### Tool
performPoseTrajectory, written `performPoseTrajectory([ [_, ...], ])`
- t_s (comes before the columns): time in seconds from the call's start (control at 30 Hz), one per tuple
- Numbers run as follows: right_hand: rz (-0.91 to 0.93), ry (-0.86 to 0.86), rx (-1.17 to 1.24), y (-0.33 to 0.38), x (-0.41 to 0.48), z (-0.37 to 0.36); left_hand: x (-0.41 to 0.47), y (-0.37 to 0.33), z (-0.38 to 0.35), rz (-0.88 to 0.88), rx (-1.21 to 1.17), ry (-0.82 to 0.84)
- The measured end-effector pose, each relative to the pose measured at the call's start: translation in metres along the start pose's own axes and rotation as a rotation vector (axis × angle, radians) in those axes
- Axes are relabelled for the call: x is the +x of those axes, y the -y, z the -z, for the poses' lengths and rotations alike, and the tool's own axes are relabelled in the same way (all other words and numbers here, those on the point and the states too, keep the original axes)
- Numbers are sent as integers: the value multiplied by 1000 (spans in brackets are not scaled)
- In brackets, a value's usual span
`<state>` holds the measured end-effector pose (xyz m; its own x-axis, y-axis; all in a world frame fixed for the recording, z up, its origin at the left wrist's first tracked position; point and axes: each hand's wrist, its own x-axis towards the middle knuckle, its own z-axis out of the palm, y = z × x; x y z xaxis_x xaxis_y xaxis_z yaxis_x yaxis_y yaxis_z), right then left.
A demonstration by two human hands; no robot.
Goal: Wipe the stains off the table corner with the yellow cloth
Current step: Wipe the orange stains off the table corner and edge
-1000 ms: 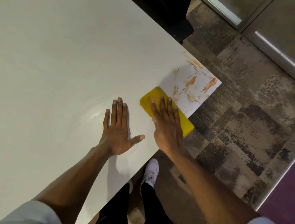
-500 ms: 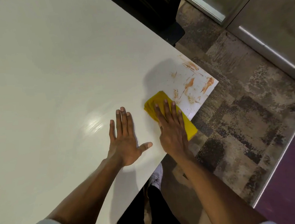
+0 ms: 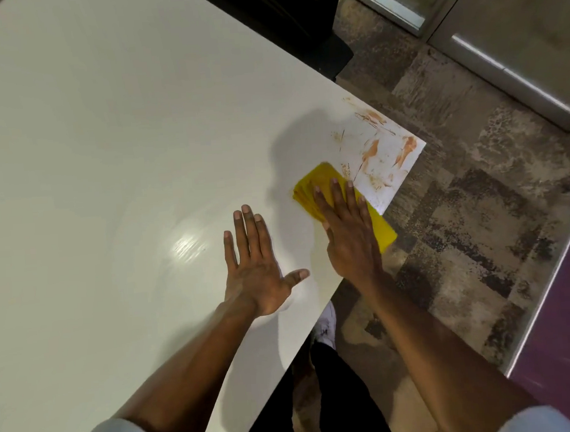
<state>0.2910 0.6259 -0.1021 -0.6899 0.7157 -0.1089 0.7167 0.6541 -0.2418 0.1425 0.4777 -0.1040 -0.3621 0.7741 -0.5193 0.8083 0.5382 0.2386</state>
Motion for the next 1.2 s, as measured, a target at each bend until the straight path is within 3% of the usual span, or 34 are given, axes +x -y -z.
performPoseTrajectory([
  [0.17, 1, -22, 38, 0, -1, -3, 0, 3, -7, -22, 3, -50],
  [0.33, 26, -33, 46, 4, -54, -16, -3, 4, -15, -91, -65, -228],
  [0.47, 91, -5, 21, -14, 0, -5, 11, -7, -9, -108, -145, -293],
  [0.63, 98, 3, 34, -29, 55, 5, 37, -25, 4, -36, -133, -238],
  [0.9, 177, 34, 66, -17, -20, -7, 42, -28, 15, 28, -56, -67],
  [1.1, 161, 73, 26, -33, 89, 17, 47, -30, 14, 63, -46, -40],
  [1.2, 141, 36, 44, -22, 89, 16, 46, -30, 14, 55, -47, -25],
])
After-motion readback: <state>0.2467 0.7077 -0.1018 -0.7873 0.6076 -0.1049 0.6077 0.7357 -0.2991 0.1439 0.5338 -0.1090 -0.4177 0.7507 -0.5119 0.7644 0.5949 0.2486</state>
